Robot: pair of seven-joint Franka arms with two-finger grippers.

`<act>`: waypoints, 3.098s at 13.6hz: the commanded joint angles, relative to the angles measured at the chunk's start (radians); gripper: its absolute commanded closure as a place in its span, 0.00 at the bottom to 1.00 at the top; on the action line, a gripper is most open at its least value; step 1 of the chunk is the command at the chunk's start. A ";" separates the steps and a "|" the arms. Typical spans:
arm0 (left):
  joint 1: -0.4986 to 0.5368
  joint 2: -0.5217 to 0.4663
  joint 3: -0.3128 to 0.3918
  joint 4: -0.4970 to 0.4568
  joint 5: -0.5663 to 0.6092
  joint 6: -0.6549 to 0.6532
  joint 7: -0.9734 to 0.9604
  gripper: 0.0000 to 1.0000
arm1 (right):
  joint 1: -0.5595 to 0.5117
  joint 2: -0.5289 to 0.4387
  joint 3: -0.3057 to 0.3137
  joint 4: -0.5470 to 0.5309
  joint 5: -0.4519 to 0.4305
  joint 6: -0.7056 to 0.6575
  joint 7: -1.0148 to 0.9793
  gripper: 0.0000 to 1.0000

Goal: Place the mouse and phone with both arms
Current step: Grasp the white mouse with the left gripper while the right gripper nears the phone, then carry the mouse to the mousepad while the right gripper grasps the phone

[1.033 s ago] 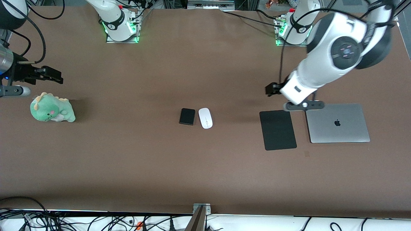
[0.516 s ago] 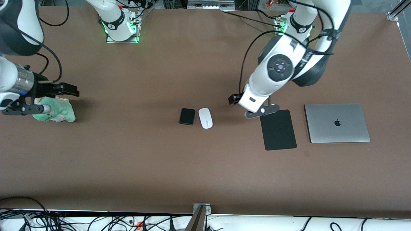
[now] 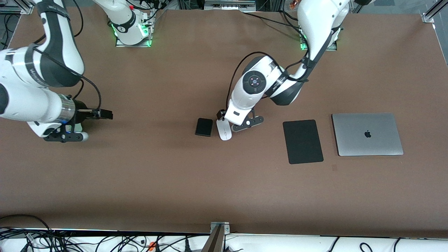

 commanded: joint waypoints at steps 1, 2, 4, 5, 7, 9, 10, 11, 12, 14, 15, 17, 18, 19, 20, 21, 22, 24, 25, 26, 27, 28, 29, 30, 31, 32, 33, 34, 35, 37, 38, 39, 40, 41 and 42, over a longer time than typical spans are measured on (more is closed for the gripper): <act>-0.058 0.115 0.025 0.141 0.078 -0.015 -0.068 0.00 | 0.007 0.012 -0.001 0.004 0.015 0.019 0.033 0.00; -0.061 0.135 0.028 0.147 0.078 0.006 -0.072 0.00 | 0.007 0.015 -0.001 -0.002 0.015 0.023 0.033 0.00; -0.084 0.168 0.048 0.148 0.079 0.047 -0.072 0.00 | 0.010 0.013 -0.001 -0.030 0.015 0.063 0.036 0.00; -0.113 0.184 0.077 0.156 0.079 0.057 -0.072 0.00 | 0.012 0.013 -0.001 -0.034 0.015 0.066 0.036 0.00; -0.184 0.228 0.131 0.202 0.078 0.057 -0.072 0.00 | 0.013 0.015 -0.001 -0.037 0.015 0.074 0.037 0.00; -0.210 0.262 0.149 0.227 0.078 0.057 -0.071 0.00 | 0.022 0.018 -0.001 -0.044 0.015 0.086 0.065 0.00; -0.210 0.264 0.148 0.228 0.078 0.057 -0.066 0.00 | 0.029 0.018 -0.001 -0.045 0.015 0.092 0.075 0.00; -0.210 0.264 0.149 0.227 0.078 0.057 -0.060 0.00 | 0.035 0.023 -0.001 -0.045 0.015 0.097 0.082 0.00; -0.209 0.264 0.149 0.227 0.078 0.057 -0.057 0.00 | 0.036 0.024 -0.001 -0.045 0.015 0.099 0.089 0.00; -0.206 0.264 0.149 0.225 0.079 0.057 -0.036 0.00 | 0.050 0.032 -0.001 -0.047 0.015 0.109 0.108 0.00; -0.201 0.264 0.149 0.224 0.079 0.057 -0.020 0.00 | 0.059 0.033 -0.001 -0.054 0.015 0.123 0.124 0.00; -0.198 0.264 0.151 0.220 0.081 0.057 -0.011 0.00 | 0.075 0.036 -0.001 -0.057 0.015 0.140 0.154 0.00; -0.198 0.264 0.151 0.219 0.081 0.057 -0.009 0.00 | 0.085 0.036 -0.001 -0.059 0.015 0.145 0.166 0.00; -0.198 0.264 0.154 0.217 0.093 0.057 -0.006 0.04 | 0.091 0.038 -0.001 -0.059 0.015 0.152 0.172 0.00; -0.198 0.264 0.154 0.216 0.107 0.057 0.003 0.15 | 0.096 0.038 -0.001 -0.062 0.015 0.154 0.177 0.00; -0.196 0.264 0.154 0.214 0.110 0.057 0.015 0.25 | 0.104 0.043 -0.002 -0.062 0.015 0.154 0.177 0.00; -0.195 0.264 0.154 0.214 0.110 0.057 0.035 0.40 | 0.105 0.046 -0.001 -0.062 0.015 0.158 0.180 0.00; -0.184 0.258 0.154 0.214 0.109 0.055 0.081 0.51 | 0.108 0.046 -0.001 -0.068 0.015 0.163 0.184 0.00; -0.175 0.253 0.154 0.214 0.110 0.054 0.095 0.57 | 0.111 0.046 -0.001 -0.071 0.015 0.169 0.184 0.00; -0.161 0.248 0.154 0.214 0.110 0.049 0.113 0.57 | 0.113 0.046 -0.001 -0.074 0.015 0.172 0.184 0.00; -0.138 0.244 0.154 0.214 0.110 0.045 0.132 0.60 | 0.114 0.046 -0.001 -0.077 0.015 0.175 0.186 0.00; -0.114 0.226 0.154 0.210 0.110 0.040 0.158 0.62 | 0.115 0.046 -0.001 -0.079 0.015 0.178 0.186 0.00; -0.083 0.213 0.146 0.205 0.110 0.028 0.191 0.62 | 0.115 0.046 -0.001 -0.080 0.015 0.178 0.186 0.00; -0.054 0.192 0.145 0.193 0.110 0.002 0.236 0.66 | 0.119 0.046 -0.001 -0.080 0.016 0.180 0.194 0.00; -0.031 0.170 0.145 0.166 0.110 -0.017 0.282 0.66 | 0.131 0.046 -0.001 -0.080 0.015 0.186 0.216 0.00; 0.000 0.138 0.145 0.120 0.110 -0.017 0.317 0.66 | 0.145 0.046 -0.001 -0.091 0.015 0.200 0.235 0.00; 0.027 0.100 0.143 0.075 0.110 -0.017 0.348 0.66 | 0.156 0.046 -0.001 -0.097 0.016 0.221 0.249 0.00; 0.047 0.063 0.142 0.023 0.110 -0.012 0.374 0.65 | 0.164 0.046 -0.001 -0.109 0.016 0.247 0.262 0.00; 0.063 0.031 0.143 -0.021 0.110 -0.011 0.391 0.65 | 0.180 0.046 0.001 -0.120 0.016 0.282 0.276 0.00; 0.104 -0.055 0.142 -0.155 0.110 0.014 0.422 0.65 | 0.220 0.056 0.002 -0.145 0.018 0.365 0.322 0.00; 0.124 -0.119 0.142 -0.253 0.110 0.050 0.444 0.65 | 0.234 0.069 0.005 -0.145 0.018 0.394 0.341 0.00; 0.152 -0.179 0.142 -0.357 0.110 0.107 0.477 0.65 | 0.258 0.087 0.007 -0.145 0.018 0.421 0.344 0.00; 0.176 -0.218 0.142 -0.434 0.110 0.153 0.513 0.64 | 0.288 0.101 0.007 -0.146 0.018 0.451 0.345 0.00; 0.217 -0.229 0.142 -0.476 0.110 0.176 0.549 0.64 | 0.312 0.121 0.007 -0.146 0.018 0.480 0.364 0.00; 0.244 -0.229 0.140 -0.487 0.112 0.176 0.572 0.64 | 0.335 0.139 0.007 -0.146 0.018 0.511 0.399 0.00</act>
